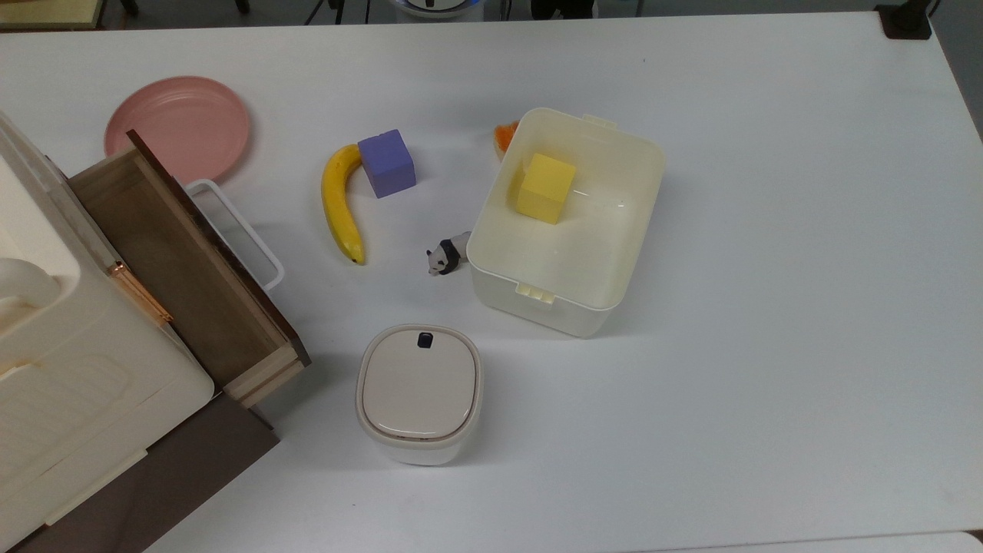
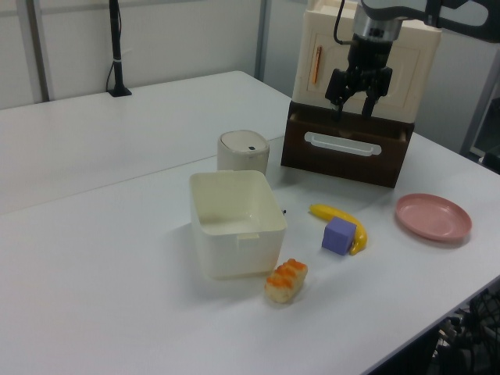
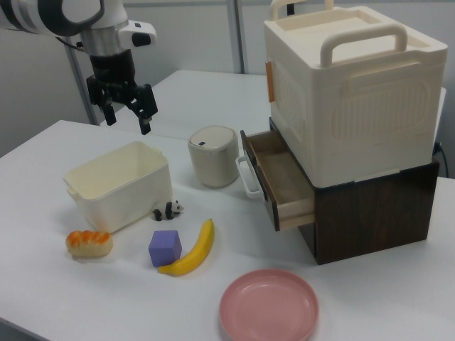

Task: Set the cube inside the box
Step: 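Move the gripper from above the box toward the purple cube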

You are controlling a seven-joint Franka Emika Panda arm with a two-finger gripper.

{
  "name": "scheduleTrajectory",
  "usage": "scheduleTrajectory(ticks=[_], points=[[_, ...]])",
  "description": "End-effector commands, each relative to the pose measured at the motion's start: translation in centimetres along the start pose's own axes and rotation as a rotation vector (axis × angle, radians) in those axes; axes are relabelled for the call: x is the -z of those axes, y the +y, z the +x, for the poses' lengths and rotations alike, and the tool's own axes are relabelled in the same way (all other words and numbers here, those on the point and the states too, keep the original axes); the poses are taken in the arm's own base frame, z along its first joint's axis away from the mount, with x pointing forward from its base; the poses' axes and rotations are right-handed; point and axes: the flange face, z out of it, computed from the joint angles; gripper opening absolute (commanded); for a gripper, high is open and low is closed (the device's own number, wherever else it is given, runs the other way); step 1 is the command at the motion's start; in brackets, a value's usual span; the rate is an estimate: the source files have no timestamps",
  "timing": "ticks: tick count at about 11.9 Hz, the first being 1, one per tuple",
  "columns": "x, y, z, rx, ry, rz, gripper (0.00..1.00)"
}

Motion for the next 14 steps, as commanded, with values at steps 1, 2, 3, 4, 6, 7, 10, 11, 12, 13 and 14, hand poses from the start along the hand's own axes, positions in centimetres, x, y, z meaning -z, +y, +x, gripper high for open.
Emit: scheduleTrajectory(ticks=[1, 2, 3, 4, 6, 7, 10, 11, 12, 13, 14], points=[[-0.7, -0.1, -1.1, 0.002, -0.016, 0.023, 1.00], [-0.9, -0.2, -1.1, 0.014, -0.015, 0.018, 1.00], [-1.6, -0.3, -1.4, 0.018, -0.009, 0.016, 1.00], [-2.3, -0.3, -1.8, 0.018, 0.008, 0.016, 1.00], [-3.5, -0.2, -2.2, 0.018, 0.034, 0.015, 1.00], [-4.4, -0.1, -2.5, 0.033, 0.044, 0.011, 1.00], [-7.8, 1.4, -3.5, 0.048, 0.085, -0.011, 1.00], [-9.0, 1.5, -3.9, 0.056, 0.077, -0.033, 1.00], [-10.4, 1.6, -4.4, 0.062, 0.071, -0.042, 1.00], [-12.0, 1.8, -5.0, 0.066, 0.069, -0.044, 1.00], [-13.2, 2.0, -5.3, 0.082, 0.072, -0.049, 1.00]])
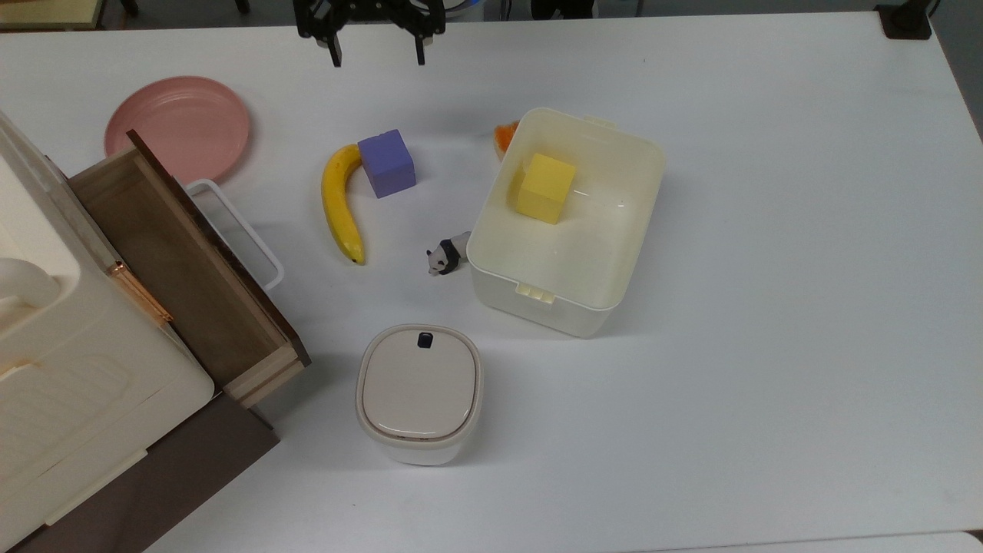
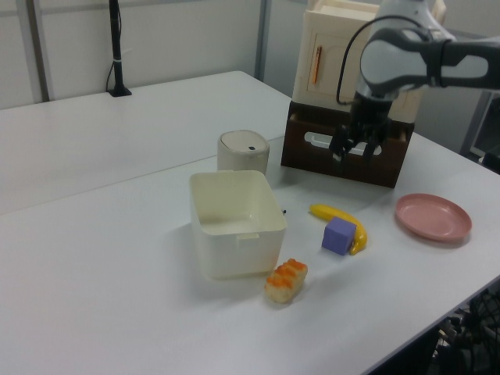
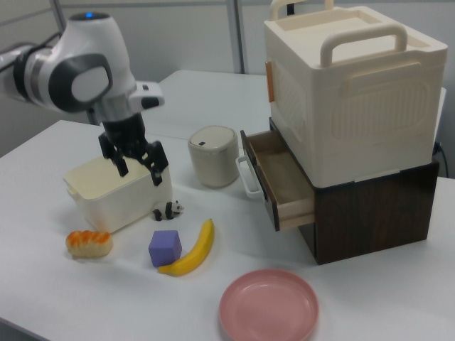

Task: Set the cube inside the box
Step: 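Lower the open gripper over the purple cube beside the banana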

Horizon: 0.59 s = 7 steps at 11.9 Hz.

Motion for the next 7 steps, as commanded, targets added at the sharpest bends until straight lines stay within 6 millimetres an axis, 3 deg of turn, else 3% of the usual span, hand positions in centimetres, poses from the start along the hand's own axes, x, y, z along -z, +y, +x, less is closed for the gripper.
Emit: scheduleTrajectory(ticks=[1, 3, 7], points=[[-3.1, 0.9, -2.7, 0.049, 0.013, -0.018, 1.00], [-4.5, 2.8, -3.3, 0.053, 0.002, -0.010, 1.00], [-5.2, 6.1, -4.1, 0.030, -0.009, -0.001, 1.00]])
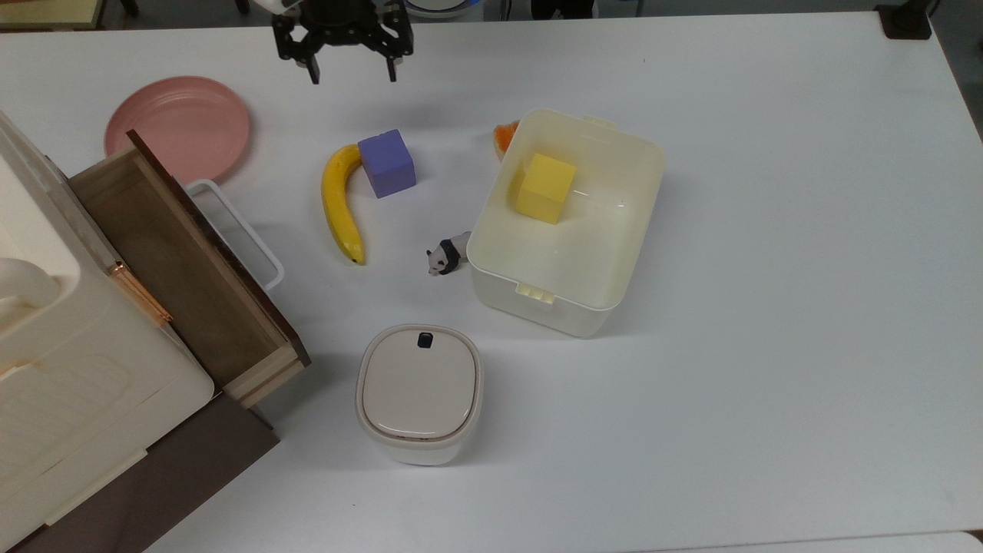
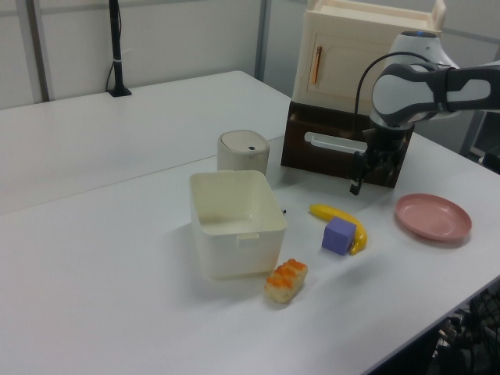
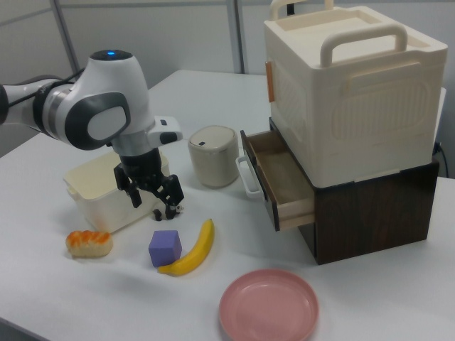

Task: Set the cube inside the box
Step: 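Lower the open gripper over the purple cube beside the banana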

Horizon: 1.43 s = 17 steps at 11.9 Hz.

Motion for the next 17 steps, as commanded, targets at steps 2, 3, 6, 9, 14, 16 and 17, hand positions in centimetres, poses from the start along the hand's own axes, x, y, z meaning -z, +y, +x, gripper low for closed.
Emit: scheduleTrajectory(ticks=[2, 3, 6, 9, 14, 16, 17], points=[[-1.1, 3.2, -0.8, 0.024, 0.040, -0.019, 1.00], [-2.0, 3.0, -0.2, 0.022, 0.034, -0.020, 1.00], [-3.1, 2.3, 0.3, 0.034, 0.014, -0.020, 1.00], [-4.0, 1.1, 1.4, 0.330, -0.027, -0.079, 1.00], [-5.7, -2.5, 2.3, 0.450, -0.058, -0.072, 1.00], [-6.5, -3.5, 2.6, 0.428, -0.063, -0.052, 1.00], [-7.1, -4.0, 2.8, 0.421, -0.069, -0.039, 1.00]])
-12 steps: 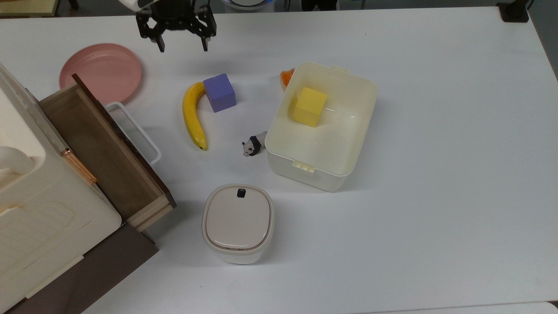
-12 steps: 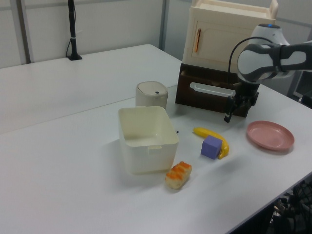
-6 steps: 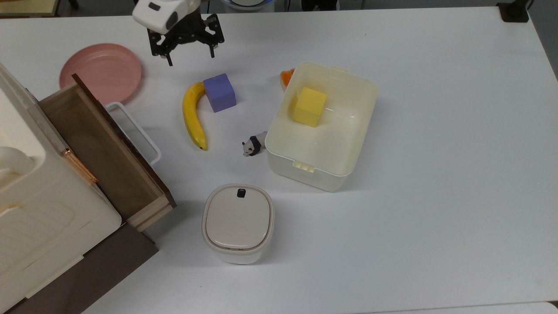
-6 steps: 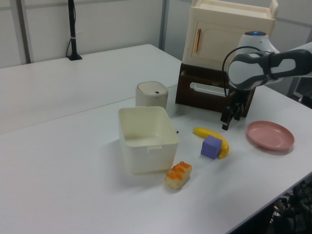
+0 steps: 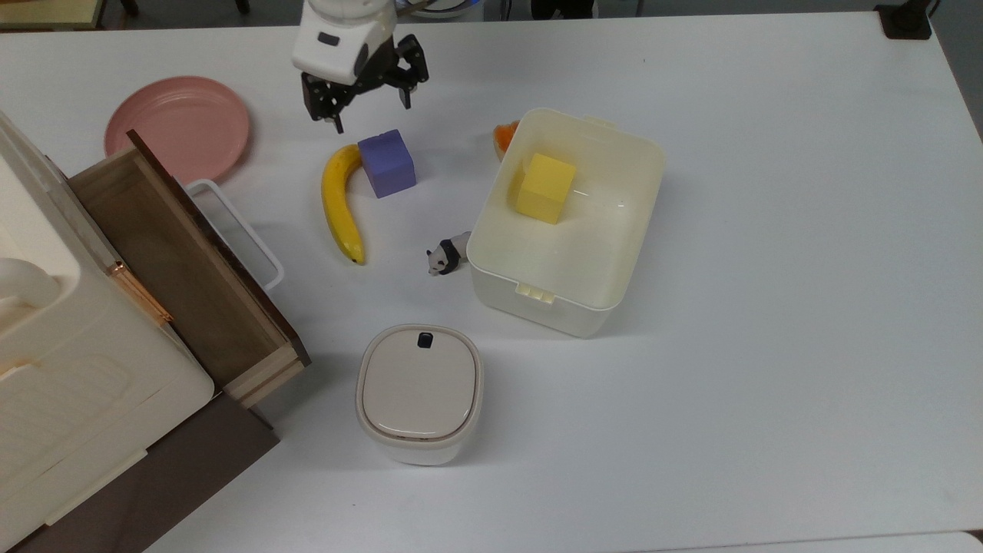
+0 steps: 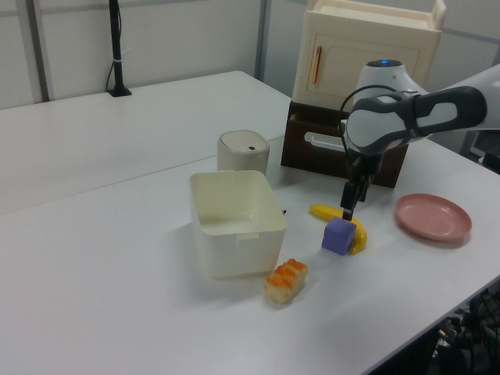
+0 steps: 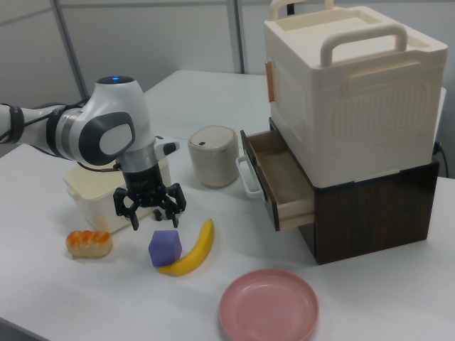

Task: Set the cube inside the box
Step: 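Lower the open gripper over the purple cube beside the banana, then close the gripper on the purple cube and lift it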

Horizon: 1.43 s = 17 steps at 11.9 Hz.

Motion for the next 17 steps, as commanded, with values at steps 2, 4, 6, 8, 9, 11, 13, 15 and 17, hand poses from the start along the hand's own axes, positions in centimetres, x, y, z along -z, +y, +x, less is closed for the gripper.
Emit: scheduleTrajectory(ticks=[2, 4, 6, 8, 9, 11, 13, 15, 17], points=[[-0.9, -0.4, 1.8, -0.035, 0.063, 0.021, 1.00], [-2.1, -0.4, 2.2, -0.046, 0.054, 0.027, 1.00], [-3.1, -0.5, 2.6, -0.049, 0.050, 0.029, 1.00], [-3.8, -0.9, 3.0, -0.037, 0.038, 0.032, 1.00], [-4.4, -0.9, 3.0, -0.032, 0.027, 0.035, 1.00], [-5.7, -1.2, 3.4, -0.020, 0.004, 0.039, 1.00], [-5.7, -1.0, 3.5, -0.018, 0.016, 0.032, 1.00], [-5.5, -0.9, 3.5, -0.018, 0.020, 0.030, 1.00], [-5.7, -0.9, 3.5, -0.013, 0.015, 0.026, 1.00]])
